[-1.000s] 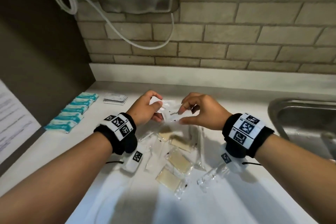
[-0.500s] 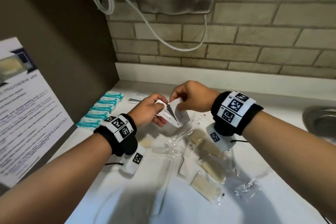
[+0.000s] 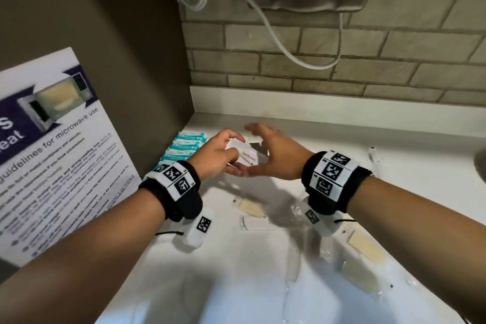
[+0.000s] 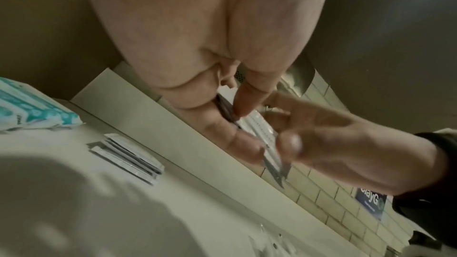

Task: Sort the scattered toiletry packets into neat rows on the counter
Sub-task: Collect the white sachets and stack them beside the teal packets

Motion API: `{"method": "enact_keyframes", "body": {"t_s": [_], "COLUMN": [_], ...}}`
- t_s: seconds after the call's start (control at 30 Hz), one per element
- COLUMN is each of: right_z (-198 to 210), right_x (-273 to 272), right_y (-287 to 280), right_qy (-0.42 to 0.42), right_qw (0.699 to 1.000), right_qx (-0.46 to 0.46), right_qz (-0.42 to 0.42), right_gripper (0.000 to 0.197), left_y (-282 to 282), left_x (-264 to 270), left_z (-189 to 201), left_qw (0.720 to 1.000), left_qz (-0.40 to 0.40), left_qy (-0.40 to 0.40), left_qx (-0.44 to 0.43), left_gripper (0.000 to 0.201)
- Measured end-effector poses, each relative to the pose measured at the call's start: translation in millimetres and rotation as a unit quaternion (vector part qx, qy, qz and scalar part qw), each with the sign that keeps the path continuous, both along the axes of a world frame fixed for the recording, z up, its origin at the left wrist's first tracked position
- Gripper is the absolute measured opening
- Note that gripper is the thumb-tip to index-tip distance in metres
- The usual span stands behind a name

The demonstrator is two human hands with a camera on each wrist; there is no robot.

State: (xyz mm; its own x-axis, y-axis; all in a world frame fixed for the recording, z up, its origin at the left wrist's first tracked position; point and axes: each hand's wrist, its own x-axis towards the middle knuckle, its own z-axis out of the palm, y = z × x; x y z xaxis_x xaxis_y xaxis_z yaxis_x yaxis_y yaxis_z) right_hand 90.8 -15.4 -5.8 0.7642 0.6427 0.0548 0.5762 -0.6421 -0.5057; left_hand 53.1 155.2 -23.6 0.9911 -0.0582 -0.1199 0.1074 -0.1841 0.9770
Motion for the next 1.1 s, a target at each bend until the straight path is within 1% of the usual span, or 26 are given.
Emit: {"method": "enact_keyframes", "body": {"t_s": [0.03, 0.07, 0.13, 0.17, 0.23, 0.3, 0.37, 0.43, 0.47, 0.5, 0.53, 0.63, 0.67, 0.73, 0.8, 0.87, 1.0, 1.07, 1.1], "right_z": [-4.7, -10.6, -17.8, -19.7, -25.5, -32.9, -42.5, -52.0, -56.3, -60.4, -63.9, -73.1, -74.1, -73.1, -68.4, -63.7, -59.2, -59.2, -59.2], "right_x": [1.1, 3.1, 4.7, 5.3, 5.3, 5.0, 7.5, 11.6, 13.0, 14.2, 14.8, 17.7, 18.6, 19.5, 18.1, 16.5, 13.6, 14.0, 14.2], "right_y": [2.5, 7.9, 18.3, 22.8, 33.3, 44.1, 54.4, 63.8, 67.6, 71.6, 75.7, 81.6, 81.5, 78.4, 71.8, 63.0, 53.5, 54.0, 54.1], "right_qy": [0.027, 0.044, 0.049, 0.049, 0.045, 0.018, 0.003, 0.005, 0.007, 0.012, 0.019, 0.053, 0.061, 0.069, 0.065, 0.058, 0.046, 0.043, 0.038], "right_qw": [0.999, 0.997, 0.994, 0.991, 0.984, 0.976, 0.969, 0.964, 0.963, 0.962, 0.962, 0.965, 0.966, 0.967, 0.966, 0.970, 0.976, 0.976, 0.977], "right_qx": [-0.030, -0.055, -0.093, -0.110, -0.157, -0.203, -0.233, -0.253, -0.256, -0.257, -0.256, -0.236, -0.231, -0.231, -0.241, -0.224, -0.198, -0.196, -0.193], "right_qz": [-0.009, -0.019, -0.042, -0.052, -0.068, -0.076, -0.080, -0.084, -0.085, -0.087, -0.090, -0.104, -0.102, -0.086, -0.072, -0.075, -0.081, -0.085, -0.088], "right_gripper": [0.084, 0.070, 0.027, 0.020, 0.017, 0.019, 0.024, 0.025, 0.026, 0.026, 0.028, 0.032, 0.029, 0.016, 0.014, 0.024, 0.029, 0.031, 0.033], "left_y": [2.6, 8.0, 18.9, 23.0, 31.2, 36.5, 39.5, 40.9, 40.4, 40.2, 40.0, 36.6, 34.9, 33.1, 34.2, 36.2, 37.5, 38.9, 39.9], "left_x": [0.1, 0.9, 3.4, 3.4, 4.9, 8.6, 14.0, 17.8, 18.5, 20.3, 22.3, 27.2, 27.1, 27.1, 28.0, 29.9, 30.8, 31.2, 31.9], "left_z": [-2.8, -7.8, -21.6, -26.8, -33.5, -35.2, -35.6, -35.1, -35.4, -37.2, -39.0, -46.7, -47.7, -50.5, -52.3, -53.7, -55.8, -57.7, -59.4], "left_qw": [1.000, 1.000, 0.998, 0.996, 0.988, 0.965, 0.922, 0.865, 0.841, 0.827, 0.821, 0.815, 0.810, 0.806, 0.821, 0.839, 0.858, 0.860, 0.855], "left_qz": [-0.010, -0.023, -0.045, -0.054, -0.080, -0.106, -0.115, -0.121, -0.128, -0.139, -0.153, -0.176, -0.183, -0.185, -0.170, -0.156, -0.145, -0.143, -0.145], "left_qy": [0.002, 0.005, 0.015, 0.018, 0.004, -0.018, -0.039, -0.048, -0.051, -0.057, -0.057, -0.037, -0.025, -0.005, 0.003, 0.005, -0.011, -0.018, -0.018], "left_qx": [0.002, 0.016, 0.053, 0.075, 0.134, 0.239, 0.368, 0.484, 0.522, 0.542, 0.548, 0.551, 0.556, 0.562, 0.545, 0.521, 0.492, 0.490, 0.498], "left_gripper": [0.033, 0.033, 0.035, 0.036, 0.035, 0.030, 0.026, 0.028, 0.031, 0.031, 0.030, 0.032, 0.035, 0.038, 0.034, 0.031, 0.027, 0.028, 0.029]}}
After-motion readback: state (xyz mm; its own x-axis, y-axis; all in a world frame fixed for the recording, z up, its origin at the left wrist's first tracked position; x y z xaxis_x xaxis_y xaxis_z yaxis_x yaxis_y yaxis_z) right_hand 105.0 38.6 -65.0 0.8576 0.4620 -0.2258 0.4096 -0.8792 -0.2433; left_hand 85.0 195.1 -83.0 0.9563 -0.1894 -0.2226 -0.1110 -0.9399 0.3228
